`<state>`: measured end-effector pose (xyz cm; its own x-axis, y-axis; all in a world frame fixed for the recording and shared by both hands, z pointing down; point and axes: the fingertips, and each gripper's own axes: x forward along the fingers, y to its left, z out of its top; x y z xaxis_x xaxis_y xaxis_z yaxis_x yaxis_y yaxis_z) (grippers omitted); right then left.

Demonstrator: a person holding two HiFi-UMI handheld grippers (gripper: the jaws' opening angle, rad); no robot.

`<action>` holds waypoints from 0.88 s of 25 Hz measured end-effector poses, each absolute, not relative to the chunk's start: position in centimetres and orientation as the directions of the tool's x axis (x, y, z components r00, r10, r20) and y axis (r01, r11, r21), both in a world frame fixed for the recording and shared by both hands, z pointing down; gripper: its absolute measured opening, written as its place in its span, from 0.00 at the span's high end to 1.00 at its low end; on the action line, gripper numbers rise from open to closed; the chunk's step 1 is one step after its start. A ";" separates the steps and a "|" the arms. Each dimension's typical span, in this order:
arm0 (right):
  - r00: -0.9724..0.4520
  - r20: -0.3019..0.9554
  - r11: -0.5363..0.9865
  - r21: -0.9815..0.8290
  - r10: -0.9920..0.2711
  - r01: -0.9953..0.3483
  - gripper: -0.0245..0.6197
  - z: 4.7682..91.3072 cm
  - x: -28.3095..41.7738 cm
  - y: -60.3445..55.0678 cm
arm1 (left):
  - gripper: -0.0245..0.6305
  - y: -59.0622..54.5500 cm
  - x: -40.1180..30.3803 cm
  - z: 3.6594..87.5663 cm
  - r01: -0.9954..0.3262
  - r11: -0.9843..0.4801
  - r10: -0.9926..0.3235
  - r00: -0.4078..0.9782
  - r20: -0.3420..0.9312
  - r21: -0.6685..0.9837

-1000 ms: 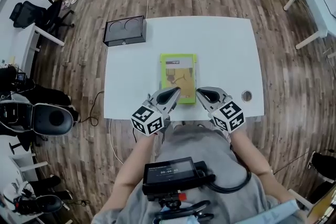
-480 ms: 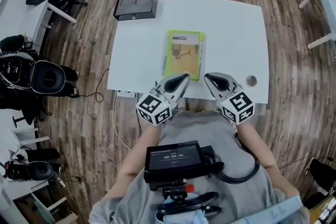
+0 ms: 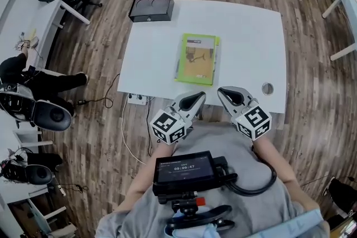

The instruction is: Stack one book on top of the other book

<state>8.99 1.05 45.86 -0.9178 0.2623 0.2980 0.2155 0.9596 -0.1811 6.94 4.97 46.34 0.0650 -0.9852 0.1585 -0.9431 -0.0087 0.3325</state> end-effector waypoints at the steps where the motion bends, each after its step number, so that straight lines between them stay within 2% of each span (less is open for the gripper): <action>1: -0.916 0.298 0.957 -0.187 0.269 0.221 0.91 46.0 9.2 1.2 | 0.93 5.0 7.2 46.5 -0.944 -0.007 -0.984 0.065 0.164 0.330; 22: -0.930 0.288 0.966 -0.183 0.230 0.182 0.92 45.7 9.9 0.4 | 0.93 3.7 8.1 46.0 -0.946 -0.014 -0.981 0.076 0.178 0.324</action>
